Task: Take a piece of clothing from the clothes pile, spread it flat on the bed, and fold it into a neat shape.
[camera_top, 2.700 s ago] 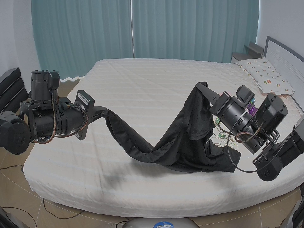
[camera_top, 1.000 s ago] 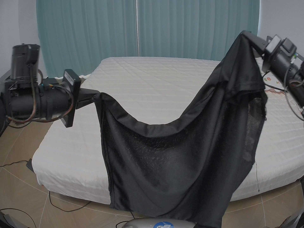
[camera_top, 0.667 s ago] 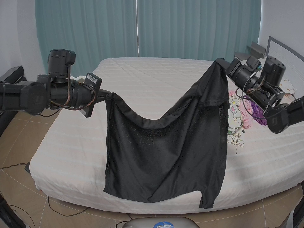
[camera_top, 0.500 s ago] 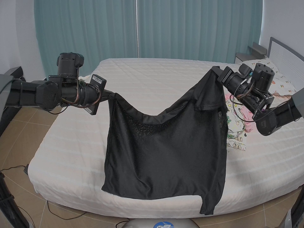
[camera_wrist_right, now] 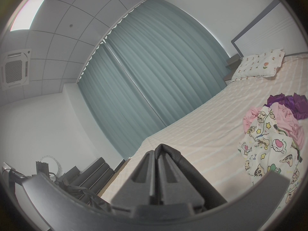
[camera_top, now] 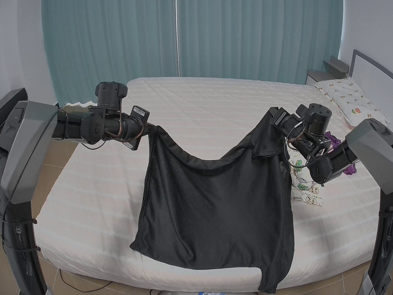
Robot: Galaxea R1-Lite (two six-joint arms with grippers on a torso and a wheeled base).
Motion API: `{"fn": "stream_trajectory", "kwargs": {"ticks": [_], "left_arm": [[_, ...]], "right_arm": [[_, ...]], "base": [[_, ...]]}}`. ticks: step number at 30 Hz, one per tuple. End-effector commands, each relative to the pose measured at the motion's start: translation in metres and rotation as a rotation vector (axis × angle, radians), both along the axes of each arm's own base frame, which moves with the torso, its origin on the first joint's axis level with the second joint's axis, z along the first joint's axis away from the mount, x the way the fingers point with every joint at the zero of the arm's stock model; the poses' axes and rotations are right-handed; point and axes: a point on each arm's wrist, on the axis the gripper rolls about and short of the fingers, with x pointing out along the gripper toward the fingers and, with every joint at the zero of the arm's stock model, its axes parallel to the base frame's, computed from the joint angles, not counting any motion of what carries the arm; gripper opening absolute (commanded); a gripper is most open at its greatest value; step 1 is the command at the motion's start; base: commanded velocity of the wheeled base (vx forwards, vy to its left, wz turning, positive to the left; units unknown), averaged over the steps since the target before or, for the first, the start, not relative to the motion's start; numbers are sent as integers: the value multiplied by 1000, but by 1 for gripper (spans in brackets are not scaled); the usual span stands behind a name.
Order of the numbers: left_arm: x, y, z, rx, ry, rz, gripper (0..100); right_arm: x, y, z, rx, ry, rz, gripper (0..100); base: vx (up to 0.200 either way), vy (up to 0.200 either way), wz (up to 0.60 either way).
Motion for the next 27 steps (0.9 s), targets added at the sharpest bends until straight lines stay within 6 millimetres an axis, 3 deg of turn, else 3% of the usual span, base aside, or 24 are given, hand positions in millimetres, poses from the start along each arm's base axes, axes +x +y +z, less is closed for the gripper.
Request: {"fn": "stream_trajectory", "kwargs": {"ticks": [1, 6, 12, 16, 19, 21, 23, 24, 25, 27], "left_arm": [[17, -2, -31, 7, 46, 7, 100], [30, -1, -54, 27, 97, 31, 100], [39, 11, -56, 55, 104, 105, 100], [35, 13, -59, 64, 148, 103, 100], [30, 13, -58, 73, 188, 97, 100], [26, 14, -55, 78, 214, 89, 100], [20, 14, -46, 66, 230, 63, 100], [20, 14, -46, 66, 230, 63, 100], [12, 15, -39, 46, 250, 27, 100], [10, 15, -38, 44, 250, 21, 100]], "right_arm": [[16, 1, -31, -9, 46, -6, 100], [28, -4, -76, -30, 147, -28, 100], [42, -13, -97, -24, 168, -140, 100], [38, -10, -106, -31, 204, -132, 100], [27, -4, -130, -99, 376, -121, 100], [30, -3, -126, -89, 384, -128, 100], [41, -6, -103, -23, 276, -161, 100], [41, -6, -103, -23, 276, -161, 100], [49, -12, -78, 89, 200, -211, 100], [50, -14, -75, 106, 197, -215, 100]], "base": [[0, 0, 0], [0, 0, 0], [0, 0, 0], [0, 0, 0], [0, 0, 0], [0, 0, 0], [0, 0, 0], [0, 0, 0], [0, 0, 0], [0, 0, 0]]}}
